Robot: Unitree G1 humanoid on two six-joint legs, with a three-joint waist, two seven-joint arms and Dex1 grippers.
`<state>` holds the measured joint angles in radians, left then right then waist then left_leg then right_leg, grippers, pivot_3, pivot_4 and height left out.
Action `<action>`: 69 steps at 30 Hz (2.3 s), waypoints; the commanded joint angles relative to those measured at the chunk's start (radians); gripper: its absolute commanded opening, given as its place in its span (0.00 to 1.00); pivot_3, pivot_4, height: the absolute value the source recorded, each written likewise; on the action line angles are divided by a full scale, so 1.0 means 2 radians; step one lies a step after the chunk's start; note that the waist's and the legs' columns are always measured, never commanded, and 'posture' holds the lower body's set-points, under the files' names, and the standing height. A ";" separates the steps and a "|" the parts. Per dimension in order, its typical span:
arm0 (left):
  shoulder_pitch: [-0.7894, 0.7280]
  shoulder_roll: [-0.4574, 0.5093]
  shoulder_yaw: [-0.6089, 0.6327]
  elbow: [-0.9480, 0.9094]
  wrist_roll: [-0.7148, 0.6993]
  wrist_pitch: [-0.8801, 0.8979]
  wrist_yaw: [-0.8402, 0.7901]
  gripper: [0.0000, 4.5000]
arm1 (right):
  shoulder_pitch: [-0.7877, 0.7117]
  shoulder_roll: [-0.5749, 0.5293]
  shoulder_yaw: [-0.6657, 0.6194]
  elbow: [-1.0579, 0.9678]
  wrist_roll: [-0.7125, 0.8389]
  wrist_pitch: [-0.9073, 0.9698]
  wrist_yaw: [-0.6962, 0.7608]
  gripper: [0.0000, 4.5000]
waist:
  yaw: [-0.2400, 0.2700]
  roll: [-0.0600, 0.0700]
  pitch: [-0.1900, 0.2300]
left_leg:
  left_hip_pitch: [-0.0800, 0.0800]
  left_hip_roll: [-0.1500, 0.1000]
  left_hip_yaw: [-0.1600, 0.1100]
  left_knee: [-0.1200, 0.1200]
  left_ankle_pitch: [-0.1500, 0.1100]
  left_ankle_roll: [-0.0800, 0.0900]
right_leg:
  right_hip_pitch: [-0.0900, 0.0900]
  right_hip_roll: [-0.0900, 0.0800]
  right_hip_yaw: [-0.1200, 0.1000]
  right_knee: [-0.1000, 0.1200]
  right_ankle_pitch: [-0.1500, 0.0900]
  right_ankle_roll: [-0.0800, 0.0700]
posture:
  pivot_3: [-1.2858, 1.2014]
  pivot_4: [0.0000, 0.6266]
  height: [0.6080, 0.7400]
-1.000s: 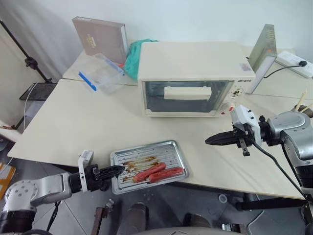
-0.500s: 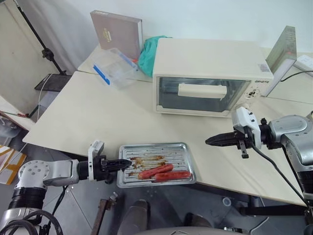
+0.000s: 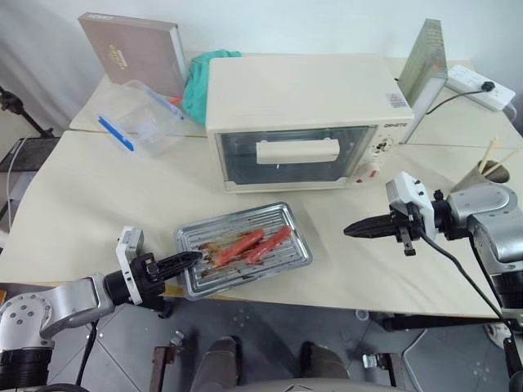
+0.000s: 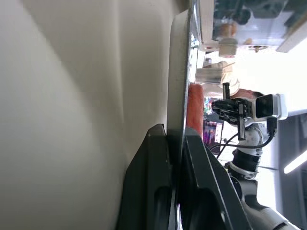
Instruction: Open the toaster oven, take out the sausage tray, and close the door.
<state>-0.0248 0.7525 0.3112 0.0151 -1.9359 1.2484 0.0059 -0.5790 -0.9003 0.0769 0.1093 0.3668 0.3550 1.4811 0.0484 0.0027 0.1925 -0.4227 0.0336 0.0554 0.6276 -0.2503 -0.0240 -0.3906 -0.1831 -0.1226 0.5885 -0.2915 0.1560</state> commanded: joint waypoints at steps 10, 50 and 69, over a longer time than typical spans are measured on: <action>0.034 0.058 0.018 -0.066 -0.018 0.014 -0.057 0.00 | -0.027 0.002 0.005 0.020 -0.006 -0.022 0.020 0.01 | -0.002 -0.002 0.001 | 0.000 0.001 0.004 0.001 -0.001 0.000 | -0.001 0.000 0.002 0.000 0.000 0.000 | 0.52 0.24 1.00; 0.116 0.130 0.059 -0.131 -0.018 -0.046 -0.131 0.00 | -0.045 0.014 0.017 0.044 -0.013 -0.034 0.036 0.01 | -0.011 -0.003 0.002 | 0.001 0.003 0.007 0.002 -0.002 0.000 | -0.003 0.001 0.002 0.001 0.000 0.000 | 0.52 0.24 1.00; -0.190 0.021 -0.163 0.095 0.044 0.033 -0.040 0.00 | 0.028 -0.033 -0.040 -0.021 0.007 -0.007 0.008 0.01 | -0.010 -0.003 0.001 | 0.001 0.003 0.007 0.007 -0.003 0.001 | -0.002 0.001 0.002 0.004 0.000 0.000 | 0.52 0.24 1.00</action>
<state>-0.3817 0.7959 -0.0151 0.1912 -1.8676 1.2936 -0.0560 -0.5235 -0.9367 0.0379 0.0970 0.3579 0.3340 1.4937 0.0284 -0.0042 0.1952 -0.4216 0.0398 0.0691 0.6427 -0.2574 -0.0218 -0.3943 -0.1818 -0.1185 0.5967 -0.2918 0.1559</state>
